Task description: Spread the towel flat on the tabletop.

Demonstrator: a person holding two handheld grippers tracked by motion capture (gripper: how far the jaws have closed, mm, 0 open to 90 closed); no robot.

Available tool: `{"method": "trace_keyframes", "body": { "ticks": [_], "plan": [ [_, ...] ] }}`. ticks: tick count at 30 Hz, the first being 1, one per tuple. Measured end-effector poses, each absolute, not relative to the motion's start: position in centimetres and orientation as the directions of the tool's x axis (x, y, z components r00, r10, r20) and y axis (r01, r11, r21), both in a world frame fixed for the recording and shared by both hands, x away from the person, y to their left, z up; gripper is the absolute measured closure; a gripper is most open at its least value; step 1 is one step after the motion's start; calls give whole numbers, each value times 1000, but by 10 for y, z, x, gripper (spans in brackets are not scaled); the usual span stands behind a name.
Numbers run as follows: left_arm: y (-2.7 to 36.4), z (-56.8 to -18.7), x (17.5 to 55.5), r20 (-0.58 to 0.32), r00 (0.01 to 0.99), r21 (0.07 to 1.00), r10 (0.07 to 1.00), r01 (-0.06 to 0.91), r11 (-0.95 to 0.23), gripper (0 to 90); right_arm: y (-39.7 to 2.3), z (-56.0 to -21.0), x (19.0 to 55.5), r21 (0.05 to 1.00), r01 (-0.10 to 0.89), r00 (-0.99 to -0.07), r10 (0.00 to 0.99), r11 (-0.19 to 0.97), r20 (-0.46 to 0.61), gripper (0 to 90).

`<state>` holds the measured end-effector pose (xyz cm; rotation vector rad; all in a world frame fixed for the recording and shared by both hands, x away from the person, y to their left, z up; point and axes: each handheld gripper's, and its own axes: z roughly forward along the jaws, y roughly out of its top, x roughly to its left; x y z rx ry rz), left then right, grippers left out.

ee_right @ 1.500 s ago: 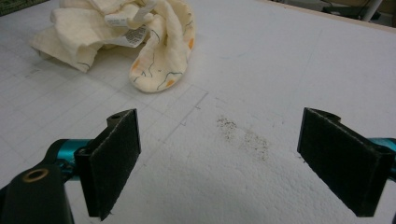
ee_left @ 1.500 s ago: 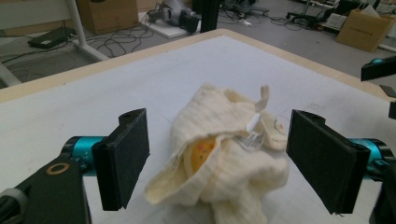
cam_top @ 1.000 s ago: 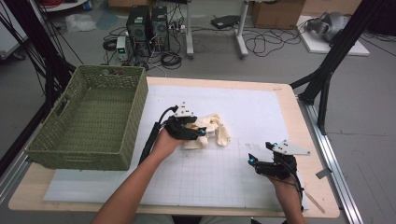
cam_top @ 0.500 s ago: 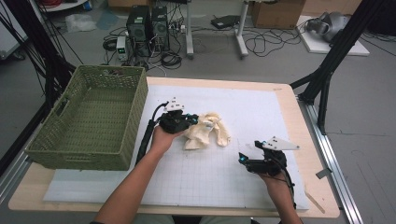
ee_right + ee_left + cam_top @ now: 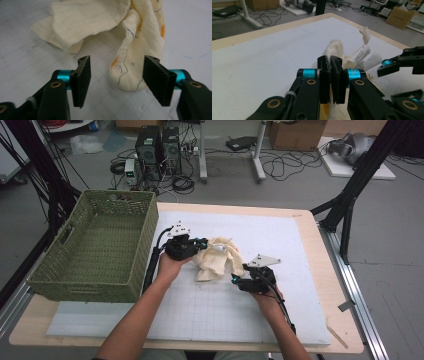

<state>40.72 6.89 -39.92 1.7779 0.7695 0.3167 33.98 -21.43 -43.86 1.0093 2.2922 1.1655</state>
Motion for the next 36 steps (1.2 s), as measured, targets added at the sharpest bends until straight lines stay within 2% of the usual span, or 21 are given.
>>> {"method": "trace_keyframes", "body": {
  "ticks": [2, 3, 4, 5, 11, 17, 24, 36],
  "plan": [
    [69, -399, 407, -161, 753, 924, 638, 343, -172, 857, -209, -442, 346, 801, 441, -654, 756, 404, -21, 480],
    [69, -399, 407, -163, 756, 923, 634, 344, -173, 857, -205, -445, 352, 791, 450, -647, 762, 414, -32, 560],
    [69, -399, 407, -163, 756, 923, 634, 344, -173, 857, -205, -445, 352, 791, 450, -647, 762, 414, -32, 560],
    [69, -399, 407, -164, 756, 923, 634, 345, -172, 857, -202, -448, 355, 775, 457, -638, 768, 437, -57, 640],
    [73, -399, 408, -173, 743, 922, 646, 354, -160, 857, -202, -449, 356, 755, 462, -668, 742, 465, -49, 842],
    [81, -398, 410, -180, 730, 922, 659, 359, -146, 857, -210, -445, 345, 735, 463, -717, 697, 495, -19, 853],
    [85, -399, 412, -190, 724, 920, 663, 368, -138, 857, -241, -441, 308, 711, 446, -788, 615, 544, 23, 851],
    [76, -408, 416, -178, 719, 907, 671, 384, -171, 848, -267, -440, 270, 705, 423, -826, 562, 569, 42, 849]
  ]
}}
